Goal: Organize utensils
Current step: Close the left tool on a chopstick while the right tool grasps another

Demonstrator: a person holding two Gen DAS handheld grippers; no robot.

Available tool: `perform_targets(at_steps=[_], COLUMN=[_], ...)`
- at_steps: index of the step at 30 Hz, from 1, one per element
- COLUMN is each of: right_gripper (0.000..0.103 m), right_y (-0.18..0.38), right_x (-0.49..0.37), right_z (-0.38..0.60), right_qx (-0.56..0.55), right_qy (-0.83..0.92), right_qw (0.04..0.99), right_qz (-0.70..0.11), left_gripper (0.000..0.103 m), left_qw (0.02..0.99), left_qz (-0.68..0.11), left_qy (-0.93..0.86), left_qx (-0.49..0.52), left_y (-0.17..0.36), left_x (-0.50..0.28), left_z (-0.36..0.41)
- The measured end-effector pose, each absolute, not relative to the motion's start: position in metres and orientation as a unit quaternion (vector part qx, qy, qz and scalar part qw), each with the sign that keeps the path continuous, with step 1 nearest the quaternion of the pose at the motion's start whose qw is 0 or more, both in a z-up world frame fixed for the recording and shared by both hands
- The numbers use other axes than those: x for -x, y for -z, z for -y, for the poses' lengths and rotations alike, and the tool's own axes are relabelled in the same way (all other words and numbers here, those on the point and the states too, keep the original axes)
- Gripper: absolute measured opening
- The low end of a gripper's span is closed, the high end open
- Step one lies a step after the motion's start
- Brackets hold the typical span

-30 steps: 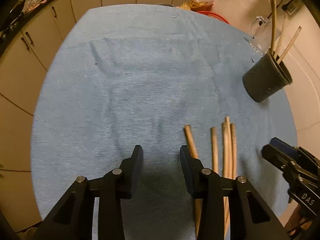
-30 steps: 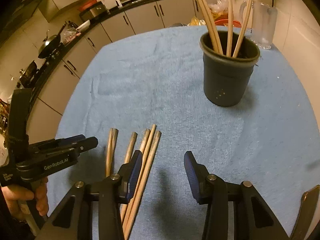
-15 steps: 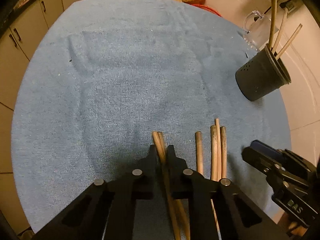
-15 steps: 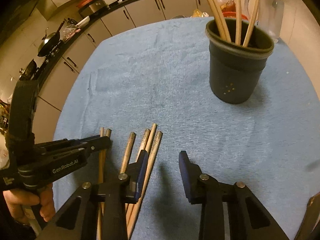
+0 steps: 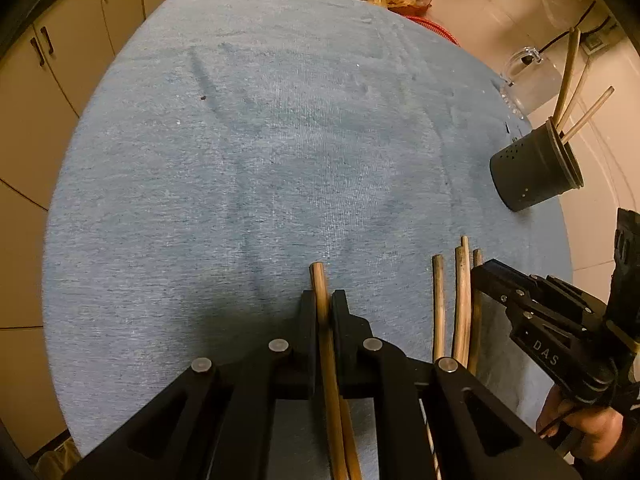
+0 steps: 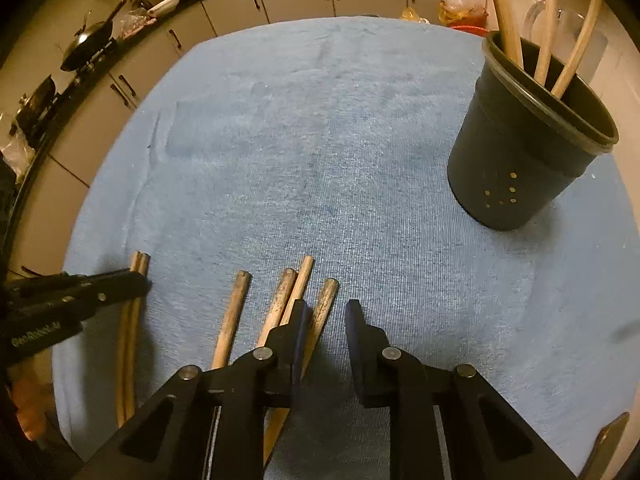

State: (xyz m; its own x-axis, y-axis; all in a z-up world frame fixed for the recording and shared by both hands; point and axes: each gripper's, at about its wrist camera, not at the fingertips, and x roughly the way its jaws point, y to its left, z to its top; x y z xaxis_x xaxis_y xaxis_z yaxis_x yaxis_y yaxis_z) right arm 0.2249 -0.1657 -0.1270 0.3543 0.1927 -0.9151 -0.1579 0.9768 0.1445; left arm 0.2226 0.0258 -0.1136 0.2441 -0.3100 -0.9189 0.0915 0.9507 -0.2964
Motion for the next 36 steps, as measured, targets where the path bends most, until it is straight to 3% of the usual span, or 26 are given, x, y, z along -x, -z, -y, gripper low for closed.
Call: perform_targets(at_steps=[10, 23, 36], right_gripper=[0.015, 0.015, 0.015], right_y=[0.131, 0.126, 0.130], right_x=[-0.217, -0.209, -0.209], right_z=[0.196, 0.218, 0.201], right_qx=[-0.041, -0.073, -0.061], right_qy=[-0.096, -0.080, -0.074], right_qw=[0.824, 0.822, 0.825], right_qz=[-0.557, -0.559, -0.557], left_gripper=[0.009, 0.009, 0.007], left_qw=[0.785, 0.788, 0.790], left_qz=[-0.602, -0.602, -0.603], left_qy=[0.128, 0.103, 0.105], left_qx=[0.073, 0.075, 0.043], left_y=[0.110, 0.106, 0.111], left_x=[-0.210, -0.202, -0.203], left_z=[-0.038, -0.058, -0.031])
